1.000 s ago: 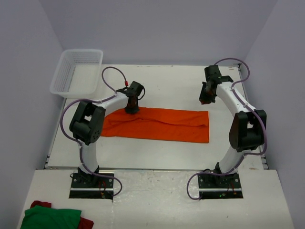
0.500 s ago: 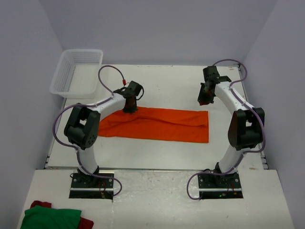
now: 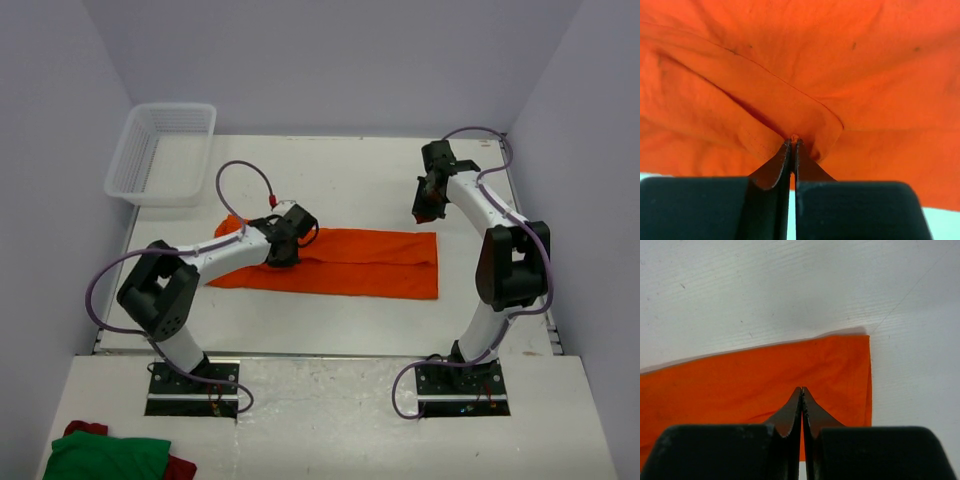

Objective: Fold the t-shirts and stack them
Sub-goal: Fold the other side of the tshirt into a rectangle

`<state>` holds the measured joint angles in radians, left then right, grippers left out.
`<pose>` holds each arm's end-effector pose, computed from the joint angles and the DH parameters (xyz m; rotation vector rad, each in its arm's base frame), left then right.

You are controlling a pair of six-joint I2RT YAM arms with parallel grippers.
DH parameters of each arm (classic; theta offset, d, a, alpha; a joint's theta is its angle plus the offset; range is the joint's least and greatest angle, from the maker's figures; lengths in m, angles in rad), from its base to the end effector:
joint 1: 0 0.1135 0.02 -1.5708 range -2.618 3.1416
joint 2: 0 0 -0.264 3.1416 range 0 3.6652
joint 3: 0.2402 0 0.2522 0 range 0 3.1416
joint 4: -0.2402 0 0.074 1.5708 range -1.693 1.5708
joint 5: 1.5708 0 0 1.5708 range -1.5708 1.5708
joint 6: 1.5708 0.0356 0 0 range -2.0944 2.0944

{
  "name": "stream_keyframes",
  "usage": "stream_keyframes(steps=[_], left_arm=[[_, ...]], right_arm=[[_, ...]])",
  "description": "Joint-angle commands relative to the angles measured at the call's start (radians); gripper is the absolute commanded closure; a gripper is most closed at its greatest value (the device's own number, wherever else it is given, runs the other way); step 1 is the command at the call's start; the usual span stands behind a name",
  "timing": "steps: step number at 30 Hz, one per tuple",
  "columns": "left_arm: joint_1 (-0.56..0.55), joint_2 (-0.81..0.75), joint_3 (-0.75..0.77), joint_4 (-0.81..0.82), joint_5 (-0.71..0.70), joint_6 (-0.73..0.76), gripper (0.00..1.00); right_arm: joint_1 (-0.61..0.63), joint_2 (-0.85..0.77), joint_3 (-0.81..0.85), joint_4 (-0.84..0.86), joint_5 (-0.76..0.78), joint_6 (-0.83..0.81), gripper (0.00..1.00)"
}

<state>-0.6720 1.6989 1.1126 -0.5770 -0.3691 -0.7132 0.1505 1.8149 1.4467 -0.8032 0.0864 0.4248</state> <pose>0.2690 -0.1975 0.1914 -0.1536 2.5946 0.0305 0.3727 0.0534 0.2366 0.3975 2.7053 0.0437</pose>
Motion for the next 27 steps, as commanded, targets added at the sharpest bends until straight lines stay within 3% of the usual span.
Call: stream_keyframes(steps=[1, 3, 4, 7, 9, 10, 14, 21, 22, 25, 27], left_arm=[[-0.093, -0.097, -0.08, -0.053, -0.076, -0.191, 0.98], [-0.15, -0.145, -0.152, -0.069, -0.119, -0.294, 0.91], [-0.167, -0.16, -0.178, -0.081, -0.129, -0.325, 0.8], [-0.228, -0.188, -0.229, -0.141, -0.221, -0.446, 0.68], [-0.247, -0.153, -0.2, -0.188, -0.276, -0.457, 0.61], [-0.247, -0.13, -0.176, -0.217, -0.296, -0.465, 0.51], [-0.247, -0.019, -0.018, -0.349, -0.39, -0.476, 0.4], [-0.251, -0.034, -0.005, -0.385, -0.407, -0.526, 0.54], [-0.253, -0.042, -0.011, -0.398, -0.412, -0.543, 0.68], [-0.262, -0.065, -0.048, -0.382, -0.409, -0.549, 0.96], [-0.261, -0.052, -0.043, -0.371, -0.406, -0.523, 1.0]], right_arm=[[0.004, 0.011, 0.011, 0.018, 0.004, -0.012, 1.0], [0.004, 0.02, 0.012, 0.016, 0.007, -0.014, 1.0], [0.004, 0.023, 0.014, 0.018, 0.006, -0.014, 1.0], [0.006, 0.024, 0.018, 0.021, -0.013, -0.012, 1.0], [0.008, 0.026, 0.021, 0.022, -0.022, -0.011, 1.0], [0.011, 0.026, 0.021, 0.022, -0.022, -0.011, 1.0], [0.017, 0.026, 0.015, 0.019, -0.014, -0.014, 1.0], [0.017, 0.018, 0.006, 0.015, -0.002, -0.021, 1.0], [0.017, 0.018, 0.007, 0.015, -0.007, -0.021, 1.0], [0.018, 0.027, 0.012, 0.018, -0.017, -0.018, 1.0], [0.02, 0.041, 0.021, 0.01, -0.022, -0.015, 1.0]])
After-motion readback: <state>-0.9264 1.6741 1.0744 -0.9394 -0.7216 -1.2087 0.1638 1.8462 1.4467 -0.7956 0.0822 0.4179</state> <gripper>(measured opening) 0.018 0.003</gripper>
